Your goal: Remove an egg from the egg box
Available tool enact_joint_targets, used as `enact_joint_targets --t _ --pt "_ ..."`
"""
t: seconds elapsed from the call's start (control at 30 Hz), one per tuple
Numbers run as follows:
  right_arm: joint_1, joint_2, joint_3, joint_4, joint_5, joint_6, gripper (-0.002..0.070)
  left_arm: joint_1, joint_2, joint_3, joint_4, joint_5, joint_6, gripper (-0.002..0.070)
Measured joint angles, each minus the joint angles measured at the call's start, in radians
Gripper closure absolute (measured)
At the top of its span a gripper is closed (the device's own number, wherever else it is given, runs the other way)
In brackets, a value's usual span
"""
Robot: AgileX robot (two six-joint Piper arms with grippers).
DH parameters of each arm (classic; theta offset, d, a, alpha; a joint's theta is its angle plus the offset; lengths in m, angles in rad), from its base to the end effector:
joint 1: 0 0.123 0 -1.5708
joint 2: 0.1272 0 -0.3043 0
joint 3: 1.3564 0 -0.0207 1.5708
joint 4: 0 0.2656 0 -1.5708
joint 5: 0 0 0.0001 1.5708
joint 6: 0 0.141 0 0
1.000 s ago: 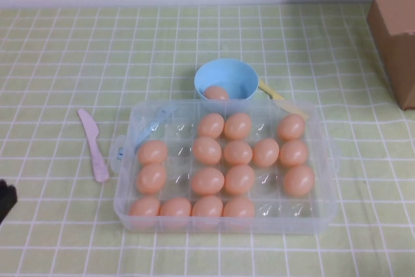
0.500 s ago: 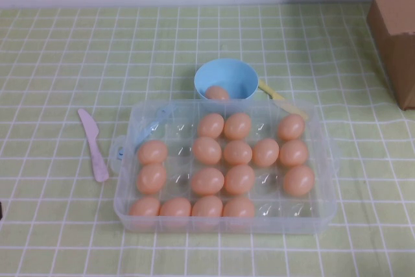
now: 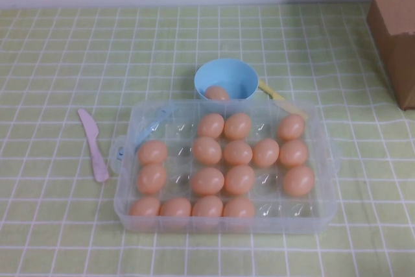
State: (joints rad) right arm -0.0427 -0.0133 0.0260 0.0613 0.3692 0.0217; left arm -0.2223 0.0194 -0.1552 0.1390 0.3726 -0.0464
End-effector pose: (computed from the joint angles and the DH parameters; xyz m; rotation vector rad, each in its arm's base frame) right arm 0.0959 -0.0010 0.1570 0.0980 1.8625 0.0456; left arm 0.0920 -0.0135 0.2257 0.2242 1.7026 -0.0598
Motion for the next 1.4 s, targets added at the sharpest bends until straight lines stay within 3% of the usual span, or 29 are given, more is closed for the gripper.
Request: enact_joint_targets --t 0.2,0.33,0.47,0.9,1.13,1.4 --pt "0.0 0.0 0.0 0.0 0.0 0.0 0.0694 0.121 -0.029 0.076 -0.062 -0.034 0.068 0.0678" --pt "0.0 0.0 0.0 0.0 0.0 0.0 0.0694 0.155 -0.029 0.127 -0.068 -0.087 0.076 0.0678" --pt "0.0 0.0 0.0 0.0 0.0 0.0 0.0694 0.16 -0.029 0.175 -0.068 -0.124 0.078 0.0678" --pt "0.0 0.0 0.0 0.0 0.0 0.002 0.0694 0.163 -0.029 0.18 -0.061 -0.004 0.083 0.0678" --pt "0.0 0.0 0.0 0.0 0.0 0.002 0.0694 0.223 -0.029 0.18 -0.059 -0.004 0.083 0.0678" --pt "0.0 0.0 0.0 0.0 0.0 0.002 0.0694 0.225 -0.029 0.18 -0.059 -0.004 0.083 0.0678"
